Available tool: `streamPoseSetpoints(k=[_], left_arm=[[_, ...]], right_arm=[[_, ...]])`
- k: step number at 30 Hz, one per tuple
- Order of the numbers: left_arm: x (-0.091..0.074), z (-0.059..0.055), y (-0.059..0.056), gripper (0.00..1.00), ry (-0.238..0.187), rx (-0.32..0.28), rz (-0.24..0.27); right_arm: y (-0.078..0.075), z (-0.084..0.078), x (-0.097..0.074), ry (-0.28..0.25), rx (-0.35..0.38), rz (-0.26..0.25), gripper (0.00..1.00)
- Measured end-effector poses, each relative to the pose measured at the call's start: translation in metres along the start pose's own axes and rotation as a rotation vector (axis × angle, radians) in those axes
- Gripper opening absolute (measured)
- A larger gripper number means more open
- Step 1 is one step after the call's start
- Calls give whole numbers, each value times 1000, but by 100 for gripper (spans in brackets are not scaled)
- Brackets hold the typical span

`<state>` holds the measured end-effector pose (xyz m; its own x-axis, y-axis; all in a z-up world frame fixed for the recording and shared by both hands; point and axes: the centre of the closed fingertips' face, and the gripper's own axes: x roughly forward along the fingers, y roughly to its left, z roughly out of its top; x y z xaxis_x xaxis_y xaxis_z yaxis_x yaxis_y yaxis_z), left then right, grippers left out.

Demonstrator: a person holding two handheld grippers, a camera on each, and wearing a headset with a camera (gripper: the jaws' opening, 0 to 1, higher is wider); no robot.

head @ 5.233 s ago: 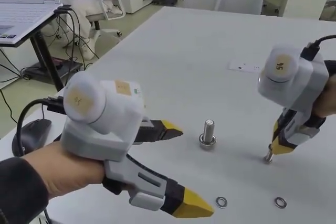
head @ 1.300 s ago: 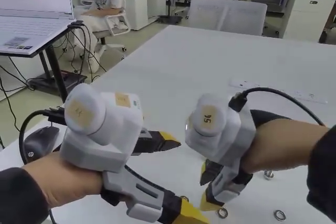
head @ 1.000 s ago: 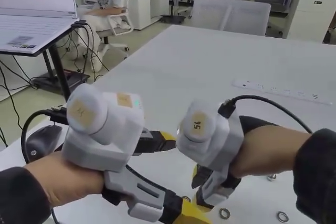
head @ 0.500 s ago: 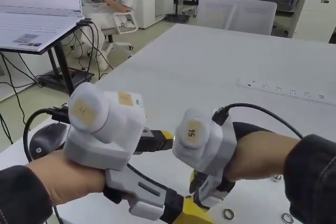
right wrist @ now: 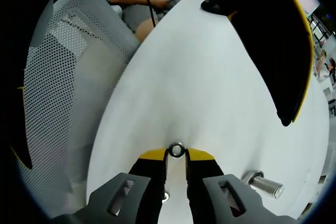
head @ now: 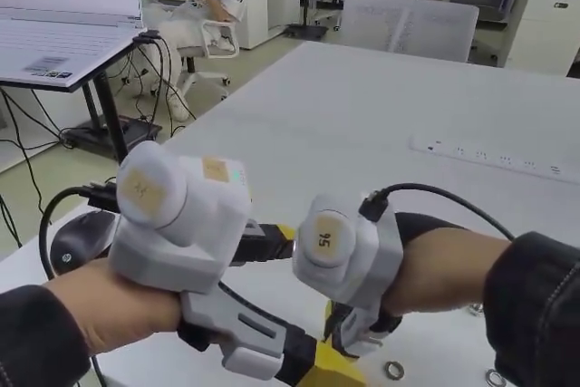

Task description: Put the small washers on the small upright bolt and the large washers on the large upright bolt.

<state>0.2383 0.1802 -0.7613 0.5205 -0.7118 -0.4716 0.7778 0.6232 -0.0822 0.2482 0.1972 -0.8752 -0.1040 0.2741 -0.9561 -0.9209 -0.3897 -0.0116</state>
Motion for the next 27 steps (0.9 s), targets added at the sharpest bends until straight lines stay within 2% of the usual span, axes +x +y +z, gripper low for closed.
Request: streamPoseSetpoints(k=[15,22,27], left_arm=[[2,0,-2,84,7,3,-8],[2,2,-2,84,5,6,-11],[3,3,-3,84,4,9,-13]], right_arm=[[4,-12,-5,2,36,9,14],[6,-22,-17,16,50,2,14],[7,-35,-28,18,76,-10,14]])
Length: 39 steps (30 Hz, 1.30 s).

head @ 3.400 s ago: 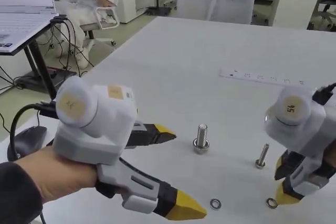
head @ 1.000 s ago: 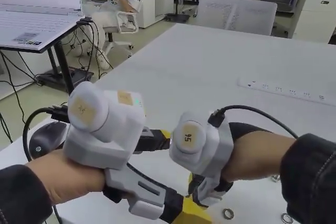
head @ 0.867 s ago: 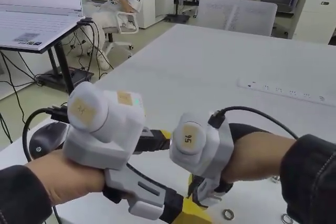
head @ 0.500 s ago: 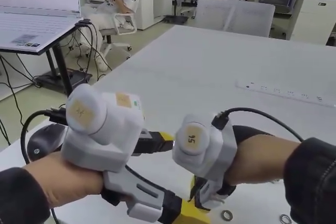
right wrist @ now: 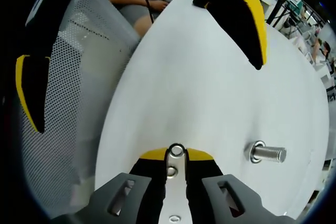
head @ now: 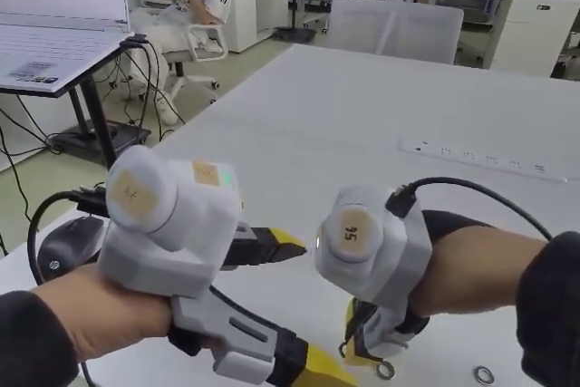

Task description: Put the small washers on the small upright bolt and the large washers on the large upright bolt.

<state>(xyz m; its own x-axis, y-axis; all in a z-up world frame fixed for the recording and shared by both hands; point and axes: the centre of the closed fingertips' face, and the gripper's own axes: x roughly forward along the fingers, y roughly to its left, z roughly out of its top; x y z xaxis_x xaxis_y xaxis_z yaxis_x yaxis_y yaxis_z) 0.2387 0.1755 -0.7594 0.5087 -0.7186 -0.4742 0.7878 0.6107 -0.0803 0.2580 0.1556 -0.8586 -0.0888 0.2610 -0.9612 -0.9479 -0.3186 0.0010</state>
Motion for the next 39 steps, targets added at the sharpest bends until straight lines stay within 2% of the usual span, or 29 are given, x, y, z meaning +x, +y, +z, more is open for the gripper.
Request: streamPoseSetpoints(k=[21,39], left_arm=[[9,8,-1,84,7,20,-24],[15,8,-1,84,17,21,-38]], right_arm=[[-4,-64,-35,26,132,-52,14],[-14,-114,-57,47,235,-100,14]])
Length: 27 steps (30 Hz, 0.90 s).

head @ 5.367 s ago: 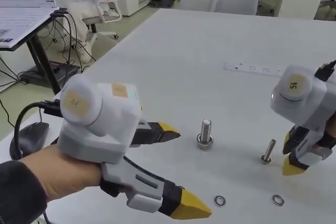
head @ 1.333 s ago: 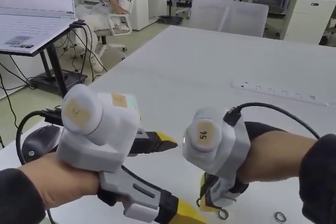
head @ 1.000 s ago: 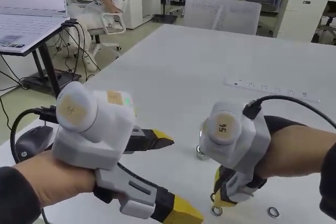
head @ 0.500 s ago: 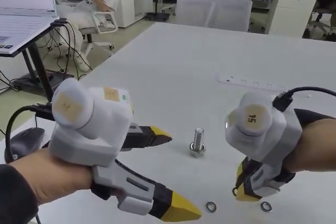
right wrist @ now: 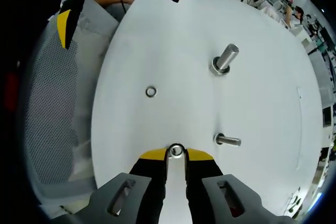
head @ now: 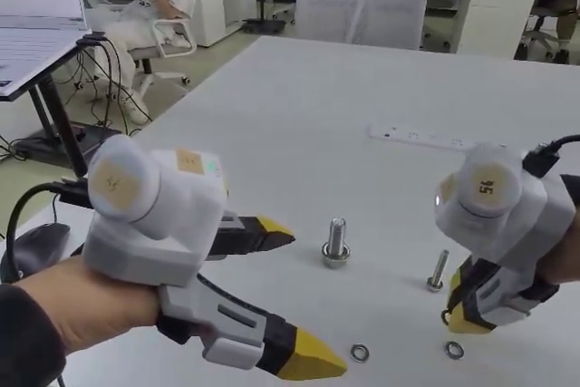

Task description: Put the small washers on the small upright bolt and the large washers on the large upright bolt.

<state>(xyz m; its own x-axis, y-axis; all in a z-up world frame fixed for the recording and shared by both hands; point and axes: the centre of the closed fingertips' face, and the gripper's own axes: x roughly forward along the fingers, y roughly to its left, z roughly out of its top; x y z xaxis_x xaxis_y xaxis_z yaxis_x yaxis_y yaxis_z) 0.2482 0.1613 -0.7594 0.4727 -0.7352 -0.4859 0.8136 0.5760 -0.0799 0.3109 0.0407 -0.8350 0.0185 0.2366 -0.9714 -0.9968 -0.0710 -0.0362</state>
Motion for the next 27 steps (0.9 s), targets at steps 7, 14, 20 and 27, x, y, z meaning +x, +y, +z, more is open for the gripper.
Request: streamPoseSetpoints(k=[7,14,20,27], left_arm=[[3,0,0,84,1,-2,-4],[2,-2,0,84,5,-6,-4],[4,-3,0,84,6,-10,-8],[4,-3,0,84,2,-13,-9]], right_arm=[[-10,-16,-8,8,35,-16,14],[-20,-20,-16,6,54,-34,14],[-25,-17,-26,-2,52,-52,14],[-33,-9,-36,0,32,-71,14]])
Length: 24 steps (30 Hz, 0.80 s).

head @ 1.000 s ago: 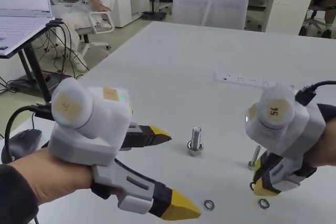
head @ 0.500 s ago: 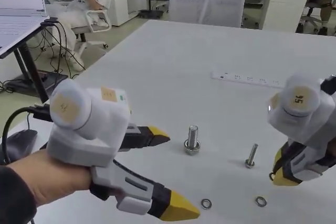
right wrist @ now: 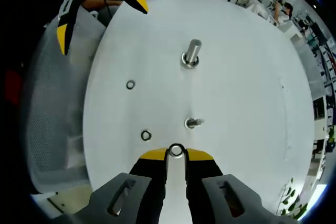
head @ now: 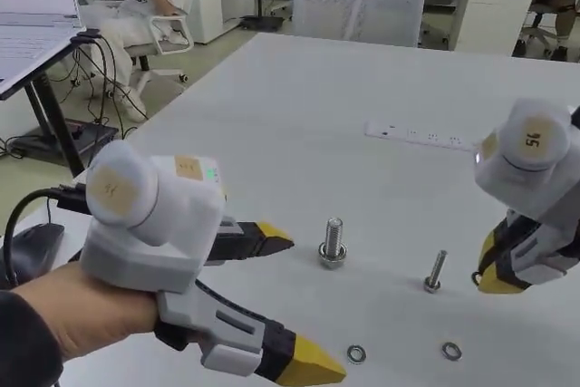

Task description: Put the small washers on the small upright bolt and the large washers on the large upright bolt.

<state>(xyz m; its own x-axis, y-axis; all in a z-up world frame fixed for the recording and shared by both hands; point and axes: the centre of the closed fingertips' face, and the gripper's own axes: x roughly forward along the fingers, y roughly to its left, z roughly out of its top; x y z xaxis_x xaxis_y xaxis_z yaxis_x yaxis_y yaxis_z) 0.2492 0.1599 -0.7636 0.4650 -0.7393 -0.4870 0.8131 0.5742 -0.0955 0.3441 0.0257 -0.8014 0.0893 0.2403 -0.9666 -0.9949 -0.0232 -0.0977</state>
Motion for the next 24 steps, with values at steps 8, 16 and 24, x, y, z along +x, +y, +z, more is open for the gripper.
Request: streamPoseSetpoints(k=[8,16,24], left_arm=[[0,0,1,84,-7,-3,2],[-1,0,2,84,-13,-7,7],[-2,-1,2,84,-17,-14,10]], right_arm=[[-16,15,-5,-4,-31,-23,14],[-25,25,-6,6,-65,-29,14],[-28,31,0,21,-95,-16,14]])
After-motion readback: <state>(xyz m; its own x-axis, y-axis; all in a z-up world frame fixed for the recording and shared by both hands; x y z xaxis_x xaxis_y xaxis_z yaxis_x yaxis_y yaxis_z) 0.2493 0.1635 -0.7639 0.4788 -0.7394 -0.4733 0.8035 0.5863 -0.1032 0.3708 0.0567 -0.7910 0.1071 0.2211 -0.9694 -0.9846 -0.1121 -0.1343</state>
